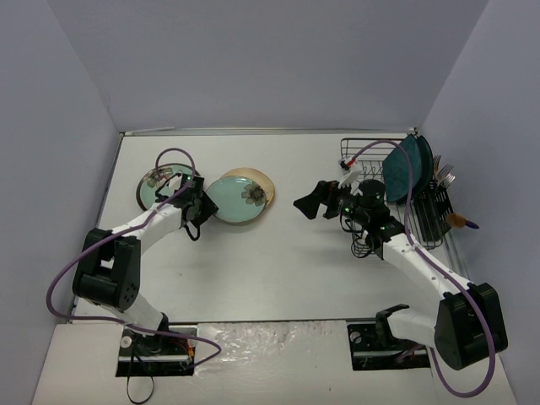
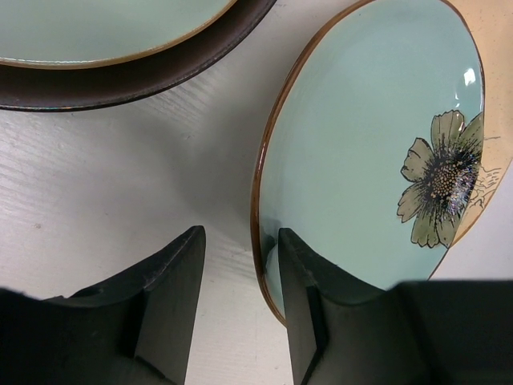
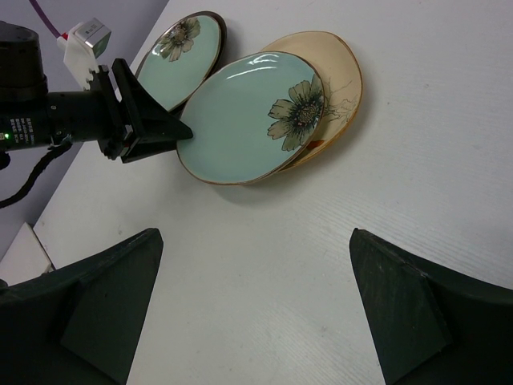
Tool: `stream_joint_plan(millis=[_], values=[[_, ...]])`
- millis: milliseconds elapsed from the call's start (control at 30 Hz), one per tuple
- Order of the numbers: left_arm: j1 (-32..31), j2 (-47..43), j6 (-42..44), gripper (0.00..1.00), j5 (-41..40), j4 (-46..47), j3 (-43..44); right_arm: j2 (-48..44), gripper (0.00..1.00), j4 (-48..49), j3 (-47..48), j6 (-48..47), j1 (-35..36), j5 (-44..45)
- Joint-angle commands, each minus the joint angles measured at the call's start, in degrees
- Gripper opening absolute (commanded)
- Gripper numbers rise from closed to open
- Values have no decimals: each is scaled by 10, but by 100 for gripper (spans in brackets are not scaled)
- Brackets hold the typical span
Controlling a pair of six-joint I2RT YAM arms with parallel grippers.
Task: Load the plates into the dish rack
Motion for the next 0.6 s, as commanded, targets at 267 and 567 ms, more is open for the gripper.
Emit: stream_joint_plan(millis=[267, 567], values=[[10, 24, -23, 42, 25, 118, 11, 5, 100, 41, 3, -13, 7, -10], [10, 51, -32, 27, 47, 164, 7, 11, 100, 42, 2, -17, 9, -11]])
